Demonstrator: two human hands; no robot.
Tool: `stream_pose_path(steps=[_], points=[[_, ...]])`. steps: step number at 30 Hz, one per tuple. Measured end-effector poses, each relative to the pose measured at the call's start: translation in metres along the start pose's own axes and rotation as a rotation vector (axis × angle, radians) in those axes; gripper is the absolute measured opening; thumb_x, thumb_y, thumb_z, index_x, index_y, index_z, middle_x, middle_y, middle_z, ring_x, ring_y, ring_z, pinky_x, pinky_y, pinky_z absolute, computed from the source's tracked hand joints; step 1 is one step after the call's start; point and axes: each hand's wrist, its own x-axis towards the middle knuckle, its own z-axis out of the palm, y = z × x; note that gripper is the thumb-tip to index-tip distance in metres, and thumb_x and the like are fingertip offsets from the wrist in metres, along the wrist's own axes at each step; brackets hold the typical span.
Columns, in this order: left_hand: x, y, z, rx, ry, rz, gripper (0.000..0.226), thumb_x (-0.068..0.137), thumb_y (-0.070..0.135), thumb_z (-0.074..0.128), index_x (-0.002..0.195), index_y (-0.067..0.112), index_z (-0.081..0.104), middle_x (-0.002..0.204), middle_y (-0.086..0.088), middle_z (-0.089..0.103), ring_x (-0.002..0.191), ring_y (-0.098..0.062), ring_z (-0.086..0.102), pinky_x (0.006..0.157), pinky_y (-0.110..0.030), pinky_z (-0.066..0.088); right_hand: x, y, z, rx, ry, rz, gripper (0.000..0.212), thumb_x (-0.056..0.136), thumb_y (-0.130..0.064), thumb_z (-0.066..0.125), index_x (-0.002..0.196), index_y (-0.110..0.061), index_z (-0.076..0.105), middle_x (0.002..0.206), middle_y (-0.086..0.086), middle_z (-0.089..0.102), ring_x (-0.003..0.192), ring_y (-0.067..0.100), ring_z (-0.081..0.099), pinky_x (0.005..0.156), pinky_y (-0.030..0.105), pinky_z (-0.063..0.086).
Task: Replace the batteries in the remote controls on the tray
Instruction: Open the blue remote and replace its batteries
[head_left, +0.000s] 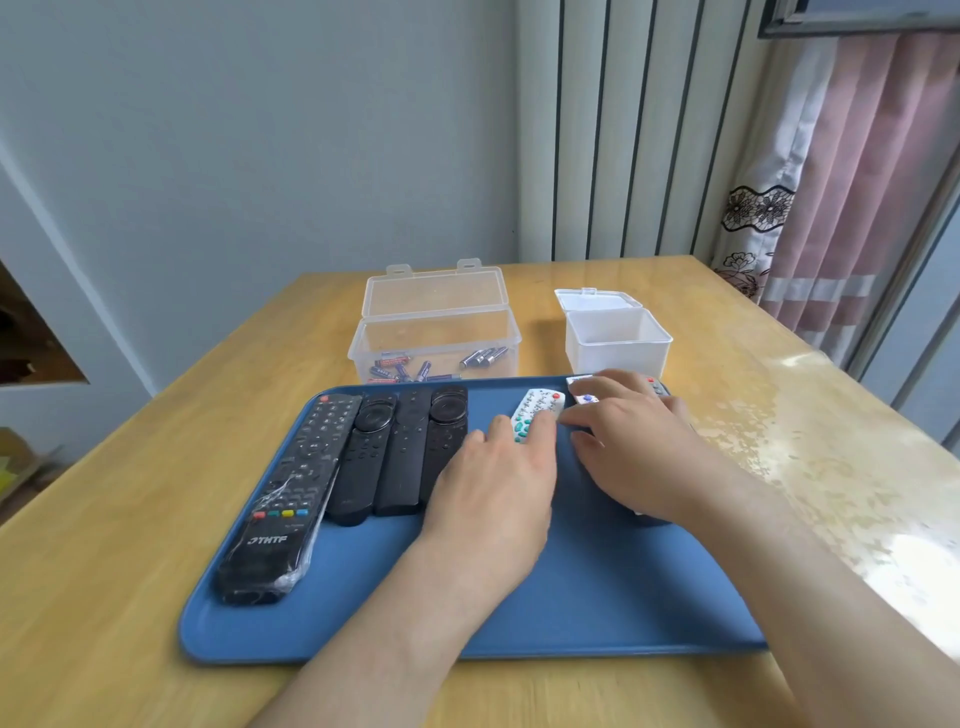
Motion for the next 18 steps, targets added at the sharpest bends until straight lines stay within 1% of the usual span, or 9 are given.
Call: stream_pose_path(steps=[3,5,7,9,10,11,13,15,18], points=[[0.003,-0.005,-0.008,-0.106,0.017,-0.053,0.055,0.091,0.016,0.044,0.142,0.021,0.025,0.099,-0.003,0.055,0.084,-0.030,0.051,0.065,-0.031,0.027,0.001,-0.001,0.000,0.037,0.071,0.002,0.039,0.100,-0.023,0.039,0.133,-0.035,0.056,0.151,-0.012,0.035,0.143,0.014,0.017,0.100,0.042,0.029],[0.008,-0.011,-0.013,-0.312,0.031,-0.144,0.043,0.093,0.017,0.041,0.135,0.023,0.037,0.093,-0.002,0.057,0.081,-0.030,0.050,0.067,-0.036,0.034,0.002,-0.002,-0.002,0.150,0.153,0.020,0.041,0.099,-0.019,0.043,0.136,-0.032,0.054,0.149,-0.011,0.039,0.140,0.016,0.022,0.100,0.041,0.030],[0.013,-0.019,-0.017,-0.621,0.045,-0.298,0.039,0.093,0.018,0.042,0.130,0.029,0.047,0.105,0.000,0.064,0.091,-0.027,0.061,0.077,-0.039,0.049,0.002,-0.006,-0.004,0.329,0.264,0.042,0.044,0.096,-0.014,0.047,0.139,-0.025,0.052,0.146,-0.006,0.046,0.136,0.021,0.031,0.104,0.039,0.031],[0.018,-0.026,-0.020,-1.130,0.122,-0.448,0.034,0.095,0.011,0.041,0.122,0.026,0.055,0.110,-0.003,0.068,0.092,-0.024,0.068,0.081,-0.040,0.056,0.001,-0.016,-0.007,0.663,0.344,0.137,0.044,0.095,-0.012,0.050,0.139,-0.013,0.049,0.140,0.005,0.053,0.125,0.025,0.046,0.100,0.034,0.039],[0.020,-0.028,-0.023,-1.410,0.141,-0.503,0.033,0.097,0.007,0.039,0.121,0.020,0.056,0.108,-0.007,0.070,0.090,-0.025,0.070,0.081,-0.038,0.056,0.000,-0.023,-0.009,0.893,0.317,0.214,0.044,0.096,-0.014,0.052,0.139,-0.011,0.047,0.136,0.006,0.056,0.116,0.024,0.053,0.092,0.032,0.045],[0.021,-0.029,-0.026,-1.669,0.140,-0.534,0.031,0.099,0.004,0.038,0.122,0.016,0.055,0.105,-0.011,0.071,0.087,-0.025,0.071,0.081,-0.037,0.056,-0.002,-0.030,-0.011,1.144,0.227,0.285,0.044,0.096,-0.017,0.054,0.139,-0.014,0.048,0.131,0.003,0.059,0.108,0.019,0.058,0.087,0.028,0.049],[0.020,-0.027,-0.028,-1.990,0.122,-0.535,0.031,0.100,0.002,0.038,0.126,0.012,0.052,0.102,-0.014,0.073,0.085,-0.027,0.070,0.083,-0.039,0.054,-0.006,-0.042,-0.013,1.564,-0.035,0.345,0.030,0.096,-0.019,0.055,0.125,-0.017,0.060,0.114,-0.001,0.067,0.096,0.015,0.063,0.087,0.036,0.054],[0.018,-0.021,-0.023,-2.022,0.075,-0.478,0.036,0.099,0.001,0.040,0.132,0.014,0.050,0.106,-0.015,0.072,0.089,-0.029,0.067,0.089,-0.046,0.051,-0.007,-0.047,-0.012,1.809,-0.184,0.370,0.020,0.095,-0.017,0.052,0.109,-0.015,0.066,0.095,0.006,0.066,0.086,0.022,0.064,0.088,0.049,0.056],[0.014,-0.014,-0.018,-1.759,0.020,-0.331,0.038,0.100,0.001,0.040,0.127,0.022,0.055,0.103,-0.007,0.073,0.094,-0.026,0.067,0.093,-0.052,0.048,-0.007,-0.047,-0.013,2.018,-0.231,0.399,0.023,0.096,-0.022,0.045,0.106,-0.014,0.065,0.092,0.014,0.063,0.081,0.029,0.063,0.083,0.057,0.056]])
